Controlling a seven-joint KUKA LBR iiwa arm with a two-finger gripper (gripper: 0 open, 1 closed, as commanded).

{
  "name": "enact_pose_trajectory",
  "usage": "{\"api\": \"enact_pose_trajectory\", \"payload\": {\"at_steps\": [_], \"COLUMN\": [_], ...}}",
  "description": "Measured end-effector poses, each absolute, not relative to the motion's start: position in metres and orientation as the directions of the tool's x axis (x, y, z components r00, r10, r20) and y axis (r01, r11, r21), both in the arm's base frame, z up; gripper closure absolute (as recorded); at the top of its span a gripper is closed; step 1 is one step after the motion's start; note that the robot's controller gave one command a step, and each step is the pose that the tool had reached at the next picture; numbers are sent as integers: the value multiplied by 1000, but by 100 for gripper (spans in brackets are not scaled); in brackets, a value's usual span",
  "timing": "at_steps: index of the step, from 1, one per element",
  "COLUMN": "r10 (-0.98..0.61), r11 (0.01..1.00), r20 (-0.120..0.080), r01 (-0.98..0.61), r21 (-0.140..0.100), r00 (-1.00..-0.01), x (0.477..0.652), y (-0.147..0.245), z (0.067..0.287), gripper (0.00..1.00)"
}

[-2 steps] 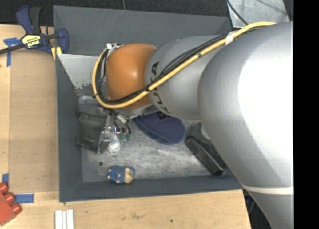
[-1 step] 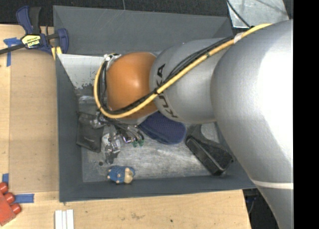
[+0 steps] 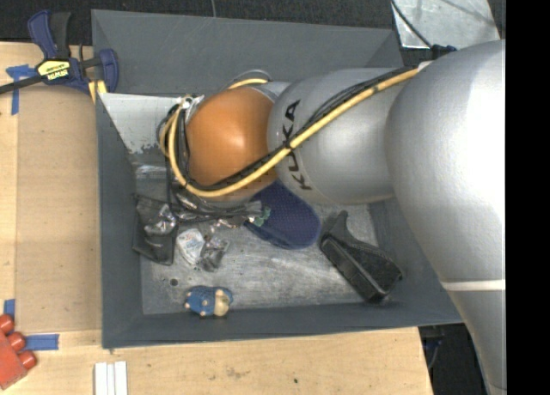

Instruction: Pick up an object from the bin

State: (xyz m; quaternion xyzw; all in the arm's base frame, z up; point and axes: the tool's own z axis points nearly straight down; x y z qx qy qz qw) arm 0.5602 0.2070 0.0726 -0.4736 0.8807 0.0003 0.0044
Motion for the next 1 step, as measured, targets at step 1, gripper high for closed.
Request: {"api": "enact_pose_trajectory", "payload": {"at_steps": [1], "r10": [-951], "r11": [308], "r20": [-8], "r01": [-951], "r21": [-6], "r00": [-308], "x": [540], "y": [202], "z": [73], "gripper": [0]}}
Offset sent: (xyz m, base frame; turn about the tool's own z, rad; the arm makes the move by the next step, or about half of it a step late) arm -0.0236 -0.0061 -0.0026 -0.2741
